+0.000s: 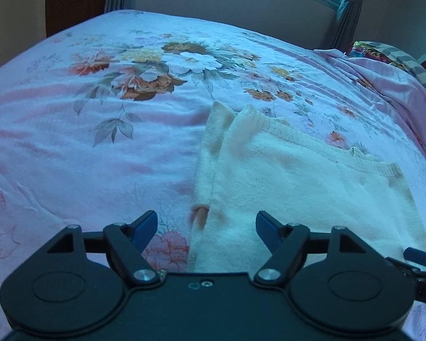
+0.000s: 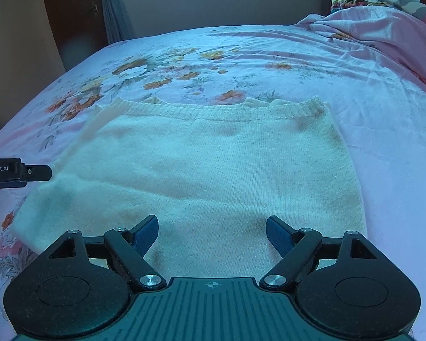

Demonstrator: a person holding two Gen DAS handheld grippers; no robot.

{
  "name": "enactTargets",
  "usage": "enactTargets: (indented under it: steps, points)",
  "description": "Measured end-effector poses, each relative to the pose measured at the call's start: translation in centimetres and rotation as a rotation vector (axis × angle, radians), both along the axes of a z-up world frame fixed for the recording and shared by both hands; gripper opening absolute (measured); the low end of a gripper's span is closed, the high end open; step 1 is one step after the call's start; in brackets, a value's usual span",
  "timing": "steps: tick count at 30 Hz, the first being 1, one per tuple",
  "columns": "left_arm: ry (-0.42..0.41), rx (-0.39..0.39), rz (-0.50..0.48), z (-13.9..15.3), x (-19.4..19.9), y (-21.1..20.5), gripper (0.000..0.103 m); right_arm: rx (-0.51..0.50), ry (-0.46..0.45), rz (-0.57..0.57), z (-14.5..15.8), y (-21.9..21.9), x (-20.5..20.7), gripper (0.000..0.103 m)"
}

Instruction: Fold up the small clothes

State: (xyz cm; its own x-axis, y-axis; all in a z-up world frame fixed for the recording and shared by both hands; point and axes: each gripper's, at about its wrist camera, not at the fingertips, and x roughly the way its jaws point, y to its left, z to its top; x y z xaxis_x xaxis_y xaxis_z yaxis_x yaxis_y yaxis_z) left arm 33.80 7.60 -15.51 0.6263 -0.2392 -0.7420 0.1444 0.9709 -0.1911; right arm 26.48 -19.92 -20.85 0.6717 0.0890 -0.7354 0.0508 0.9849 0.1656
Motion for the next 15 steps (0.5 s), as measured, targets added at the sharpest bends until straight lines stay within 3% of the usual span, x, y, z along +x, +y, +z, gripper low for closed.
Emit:
enactTargets:
  steps: [12,15]
  points:
    - [0.062,-0.171,0.006,-2.9,2.6,0.8,0.066,0.006,-0.004,0.001,-0.3,-0.1,0.3,0.082]
    - [0.065,-0.210,-0.025,-3.3,3.4,0.5,0.051,0.009,-0.007,-0.002,-0.3,-0.2,0.5,0.082]
